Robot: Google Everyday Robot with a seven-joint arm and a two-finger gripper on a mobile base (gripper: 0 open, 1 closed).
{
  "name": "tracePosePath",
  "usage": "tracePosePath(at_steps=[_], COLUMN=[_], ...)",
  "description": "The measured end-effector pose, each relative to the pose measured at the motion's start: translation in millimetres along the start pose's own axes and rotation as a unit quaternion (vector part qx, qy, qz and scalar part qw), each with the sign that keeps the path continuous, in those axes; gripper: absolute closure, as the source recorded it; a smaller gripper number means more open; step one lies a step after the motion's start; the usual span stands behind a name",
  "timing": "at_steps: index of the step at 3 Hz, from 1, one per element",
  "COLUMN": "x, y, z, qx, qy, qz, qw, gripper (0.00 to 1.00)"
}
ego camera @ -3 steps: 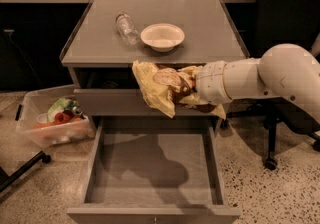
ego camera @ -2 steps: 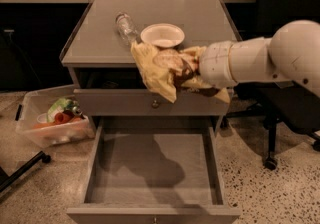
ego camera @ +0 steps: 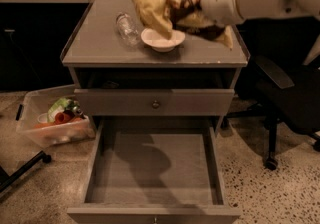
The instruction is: Pick brown chip bag from middle drawer and place on counter
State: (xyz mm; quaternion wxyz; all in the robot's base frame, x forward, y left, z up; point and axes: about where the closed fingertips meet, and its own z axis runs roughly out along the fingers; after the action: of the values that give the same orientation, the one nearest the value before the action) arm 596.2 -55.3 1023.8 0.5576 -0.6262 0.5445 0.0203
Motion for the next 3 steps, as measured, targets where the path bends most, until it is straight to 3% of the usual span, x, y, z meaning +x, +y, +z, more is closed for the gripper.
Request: tracePosePath(at_steps=[1,2,3], x=[5.3,47.0,92.0], y=[-67.4,-125.1,-148.9], z=[15.7,24.5,55.9], qx=[0.048,0.083,0.081], qy=[0.018,0.081,0.137], qz=[0.03,0.083,0.163], qw=[0.9982,0.9897,0.9738], gripper=[1.0,1.0,1.0])
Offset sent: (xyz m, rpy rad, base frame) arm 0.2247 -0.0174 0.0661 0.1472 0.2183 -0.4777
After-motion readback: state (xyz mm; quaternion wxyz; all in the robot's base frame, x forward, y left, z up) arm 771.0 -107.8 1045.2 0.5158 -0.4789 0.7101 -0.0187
